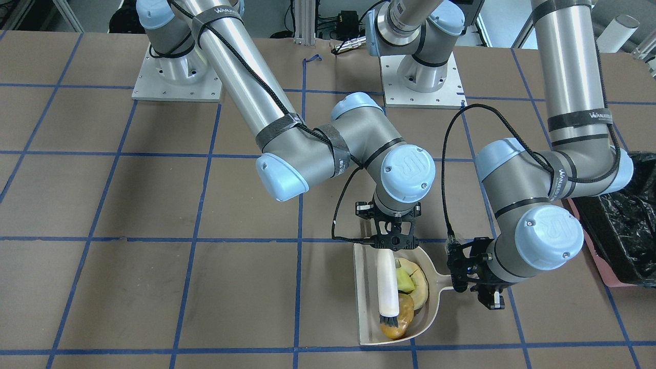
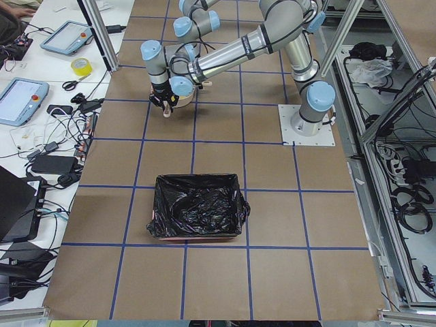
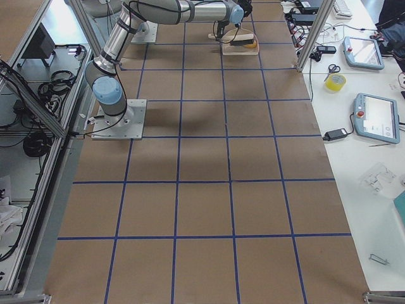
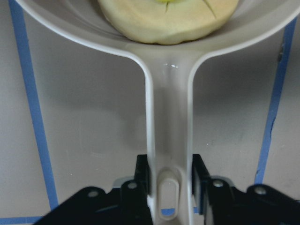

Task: Sweep and dump trash into bin
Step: 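Sweep the items with the right gripper's brush into the dustpan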

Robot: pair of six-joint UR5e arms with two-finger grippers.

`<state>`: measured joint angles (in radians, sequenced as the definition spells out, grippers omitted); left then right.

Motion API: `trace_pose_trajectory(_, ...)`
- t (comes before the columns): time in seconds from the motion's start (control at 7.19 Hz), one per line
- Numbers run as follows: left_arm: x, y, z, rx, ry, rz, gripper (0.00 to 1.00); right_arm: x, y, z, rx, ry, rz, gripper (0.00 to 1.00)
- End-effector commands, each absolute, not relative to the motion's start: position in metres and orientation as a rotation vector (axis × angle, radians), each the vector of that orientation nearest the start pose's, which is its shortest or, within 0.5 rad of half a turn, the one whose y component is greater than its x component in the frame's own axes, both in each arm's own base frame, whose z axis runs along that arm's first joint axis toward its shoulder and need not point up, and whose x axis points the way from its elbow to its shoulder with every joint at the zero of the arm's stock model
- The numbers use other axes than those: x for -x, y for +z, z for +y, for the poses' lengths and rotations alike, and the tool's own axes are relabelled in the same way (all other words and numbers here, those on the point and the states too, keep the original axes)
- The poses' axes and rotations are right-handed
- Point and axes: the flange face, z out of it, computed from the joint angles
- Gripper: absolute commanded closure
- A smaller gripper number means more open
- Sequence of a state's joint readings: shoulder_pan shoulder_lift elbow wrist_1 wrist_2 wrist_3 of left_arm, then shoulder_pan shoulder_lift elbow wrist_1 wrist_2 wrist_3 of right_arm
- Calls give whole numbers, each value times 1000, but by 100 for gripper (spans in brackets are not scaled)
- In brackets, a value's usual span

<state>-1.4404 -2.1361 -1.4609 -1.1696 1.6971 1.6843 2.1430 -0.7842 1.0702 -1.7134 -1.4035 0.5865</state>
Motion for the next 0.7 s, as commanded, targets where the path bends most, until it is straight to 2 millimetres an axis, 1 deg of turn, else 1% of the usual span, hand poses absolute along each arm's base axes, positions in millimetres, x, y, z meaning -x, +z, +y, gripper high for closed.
trace_pose_trajectory(0.0, 32, 244, -683, -2174, 206, 2210, 100, -518, 266, -554, -2, 367, 3126, 99)
trace_pose_trajectory(0.14, 32, 244, -683, -2174, 206, 2210, 100, -506, 281, -552, 20, 394, 3148, 99)
trace_pose_trajectory(0.28, 32, 244, -683, -2174, 206, 2210, 100, -482, 296, -555, 5, 434, 3188, 100)
trace_pose_trajectory(0.42, 32, 245, -683, -2174, 203, 2211, 100, -449, 309, -568, -24, 481, 3183, 100)
trace_pose_trajectory(0.56, 33, 244, -681, -2185, 208, 2205, 100, -418, 316, -579, -60, 499, 3175, 100)
